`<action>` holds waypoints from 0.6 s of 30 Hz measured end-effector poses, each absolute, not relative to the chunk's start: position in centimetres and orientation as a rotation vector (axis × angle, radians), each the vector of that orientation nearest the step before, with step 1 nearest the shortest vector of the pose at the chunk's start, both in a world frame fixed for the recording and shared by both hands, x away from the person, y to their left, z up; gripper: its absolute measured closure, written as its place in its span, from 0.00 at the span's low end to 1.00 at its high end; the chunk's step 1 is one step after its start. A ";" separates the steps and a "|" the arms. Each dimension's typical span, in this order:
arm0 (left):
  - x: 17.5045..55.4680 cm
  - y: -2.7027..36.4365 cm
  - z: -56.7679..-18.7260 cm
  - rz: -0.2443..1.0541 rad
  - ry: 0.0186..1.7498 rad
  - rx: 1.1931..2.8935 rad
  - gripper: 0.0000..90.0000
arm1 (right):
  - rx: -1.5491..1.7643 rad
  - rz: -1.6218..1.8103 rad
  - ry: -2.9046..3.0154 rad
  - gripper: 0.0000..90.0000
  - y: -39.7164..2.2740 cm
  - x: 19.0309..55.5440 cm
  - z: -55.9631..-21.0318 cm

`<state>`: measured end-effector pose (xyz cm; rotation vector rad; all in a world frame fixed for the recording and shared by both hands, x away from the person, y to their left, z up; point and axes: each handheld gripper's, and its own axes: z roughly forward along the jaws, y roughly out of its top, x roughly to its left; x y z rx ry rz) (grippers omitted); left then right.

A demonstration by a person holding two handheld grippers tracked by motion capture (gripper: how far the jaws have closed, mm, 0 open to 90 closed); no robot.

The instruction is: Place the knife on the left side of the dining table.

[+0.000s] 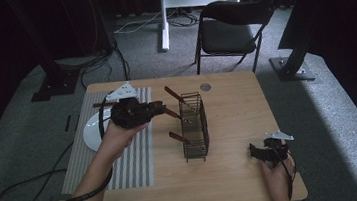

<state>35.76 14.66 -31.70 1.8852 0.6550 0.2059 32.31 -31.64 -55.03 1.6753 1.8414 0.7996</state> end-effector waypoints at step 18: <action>34.8 19.1 -30.4 0.245 0.701 1.842 0.83 | 1.675 0.800 1.841 0.13 -31.6 32.3 -55.0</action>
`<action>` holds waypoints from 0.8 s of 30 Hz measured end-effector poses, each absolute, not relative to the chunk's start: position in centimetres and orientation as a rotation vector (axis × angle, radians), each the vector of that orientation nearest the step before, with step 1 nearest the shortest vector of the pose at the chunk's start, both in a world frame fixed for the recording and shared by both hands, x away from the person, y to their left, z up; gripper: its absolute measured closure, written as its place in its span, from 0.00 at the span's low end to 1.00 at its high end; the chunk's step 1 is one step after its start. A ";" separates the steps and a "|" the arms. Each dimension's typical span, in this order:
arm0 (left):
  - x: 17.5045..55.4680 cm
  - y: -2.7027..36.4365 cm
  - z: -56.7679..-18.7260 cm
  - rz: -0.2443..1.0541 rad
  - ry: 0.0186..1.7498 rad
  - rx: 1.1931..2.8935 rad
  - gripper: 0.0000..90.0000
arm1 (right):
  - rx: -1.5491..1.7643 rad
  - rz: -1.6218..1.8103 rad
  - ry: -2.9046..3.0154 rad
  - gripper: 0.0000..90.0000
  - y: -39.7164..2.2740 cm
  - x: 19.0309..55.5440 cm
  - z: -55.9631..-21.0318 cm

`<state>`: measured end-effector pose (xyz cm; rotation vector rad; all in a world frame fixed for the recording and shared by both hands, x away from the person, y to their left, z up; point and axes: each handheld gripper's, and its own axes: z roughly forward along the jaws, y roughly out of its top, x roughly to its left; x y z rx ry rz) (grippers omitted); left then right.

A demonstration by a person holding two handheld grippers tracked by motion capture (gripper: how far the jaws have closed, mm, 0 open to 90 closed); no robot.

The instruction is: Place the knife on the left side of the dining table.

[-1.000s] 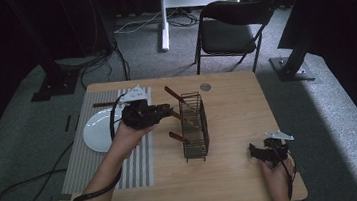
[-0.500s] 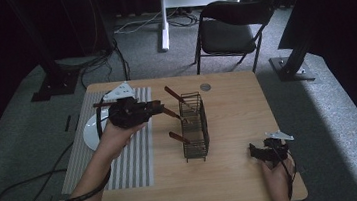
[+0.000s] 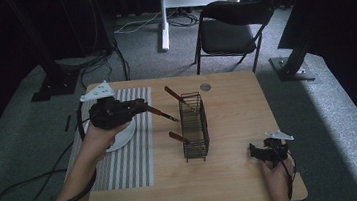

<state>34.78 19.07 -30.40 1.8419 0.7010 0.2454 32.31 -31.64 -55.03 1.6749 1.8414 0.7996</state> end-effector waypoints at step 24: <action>33.2 25.8 -34.2 0.240 0.837 1.815 0.83 | 1.676 0.800 1.842 0.13 -31.6 32.3 -55.0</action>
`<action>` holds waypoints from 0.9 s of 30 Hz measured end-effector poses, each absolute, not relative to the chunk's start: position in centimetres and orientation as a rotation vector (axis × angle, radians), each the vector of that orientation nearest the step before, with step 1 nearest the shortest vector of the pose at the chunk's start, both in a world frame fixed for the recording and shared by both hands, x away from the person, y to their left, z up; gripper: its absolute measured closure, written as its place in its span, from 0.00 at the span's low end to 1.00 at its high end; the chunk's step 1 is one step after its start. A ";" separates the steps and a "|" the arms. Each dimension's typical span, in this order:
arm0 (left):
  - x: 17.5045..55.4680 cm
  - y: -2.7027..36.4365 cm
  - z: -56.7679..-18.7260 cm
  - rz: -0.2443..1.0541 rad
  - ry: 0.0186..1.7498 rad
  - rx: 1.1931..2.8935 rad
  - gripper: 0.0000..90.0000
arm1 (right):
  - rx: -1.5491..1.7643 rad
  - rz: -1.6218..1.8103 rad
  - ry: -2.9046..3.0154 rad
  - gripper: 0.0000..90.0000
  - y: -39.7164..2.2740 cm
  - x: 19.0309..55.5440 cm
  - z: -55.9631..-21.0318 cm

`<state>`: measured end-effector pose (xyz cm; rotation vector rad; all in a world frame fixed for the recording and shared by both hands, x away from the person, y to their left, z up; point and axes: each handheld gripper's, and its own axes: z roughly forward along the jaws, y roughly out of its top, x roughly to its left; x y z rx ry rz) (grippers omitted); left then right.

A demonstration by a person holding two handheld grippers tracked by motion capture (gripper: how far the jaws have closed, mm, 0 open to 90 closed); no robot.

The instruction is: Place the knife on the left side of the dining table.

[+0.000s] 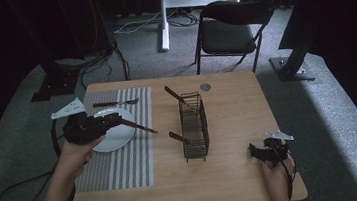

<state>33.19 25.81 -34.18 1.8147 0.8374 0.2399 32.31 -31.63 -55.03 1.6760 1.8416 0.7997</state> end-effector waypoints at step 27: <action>31.4 30.4 -40.9 0.161 0.993 1.834 0.83 | 1.675 0.799 1.841 0.13 -31.6 32.3 -55.0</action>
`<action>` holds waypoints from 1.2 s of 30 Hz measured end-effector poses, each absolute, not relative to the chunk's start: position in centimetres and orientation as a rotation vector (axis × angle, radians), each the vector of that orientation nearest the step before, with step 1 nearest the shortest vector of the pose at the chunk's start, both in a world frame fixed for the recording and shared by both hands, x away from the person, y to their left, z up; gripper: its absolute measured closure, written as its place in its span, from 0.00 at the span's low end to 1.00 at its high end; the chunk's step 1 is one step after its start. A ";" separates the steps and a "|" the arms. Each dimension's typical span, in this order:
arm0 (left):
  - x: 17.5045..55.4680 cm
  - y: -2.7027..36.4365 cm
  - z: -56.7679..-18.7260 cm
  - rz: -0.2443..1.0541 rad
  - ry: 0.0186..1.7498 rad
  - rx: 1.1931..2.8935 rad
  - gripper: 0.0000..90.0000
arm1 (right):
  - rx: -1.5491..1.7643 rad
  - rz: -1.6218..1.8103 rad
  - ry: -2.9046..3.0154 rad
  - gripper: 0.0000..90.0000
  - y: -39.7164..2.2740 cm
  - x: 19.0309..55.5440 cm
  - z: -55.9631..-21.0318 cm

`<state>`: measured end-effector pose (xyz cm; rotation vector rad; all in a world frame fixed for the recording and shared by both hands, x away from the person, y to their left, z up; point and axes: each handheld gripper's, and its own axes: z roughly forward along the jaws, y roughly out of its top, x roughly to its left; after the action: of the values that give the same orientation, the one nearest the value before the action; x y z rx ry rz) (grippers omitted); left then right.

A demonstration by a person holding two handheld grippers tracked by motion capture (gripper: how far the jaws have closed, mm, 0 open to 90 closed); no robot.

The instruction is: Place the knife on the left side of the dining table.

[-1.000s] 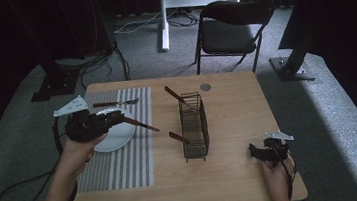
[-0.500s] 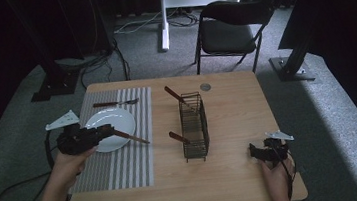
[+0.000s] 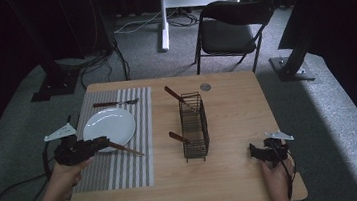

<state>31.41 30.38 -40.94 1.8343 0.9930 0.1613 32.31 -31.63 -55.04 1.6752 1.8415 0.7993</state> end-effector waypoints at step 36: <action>30.4 36.2 -47.6 -0.032 1.268 1.707 0.80 | 1.676 0.799 1.841 0.13 -31.6 32.3 -55.0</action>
<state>30.39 36.17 -47.58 1.7068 1.2678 -0.0324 32.31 -31.62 -55.03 1.6765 1.8411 0.7994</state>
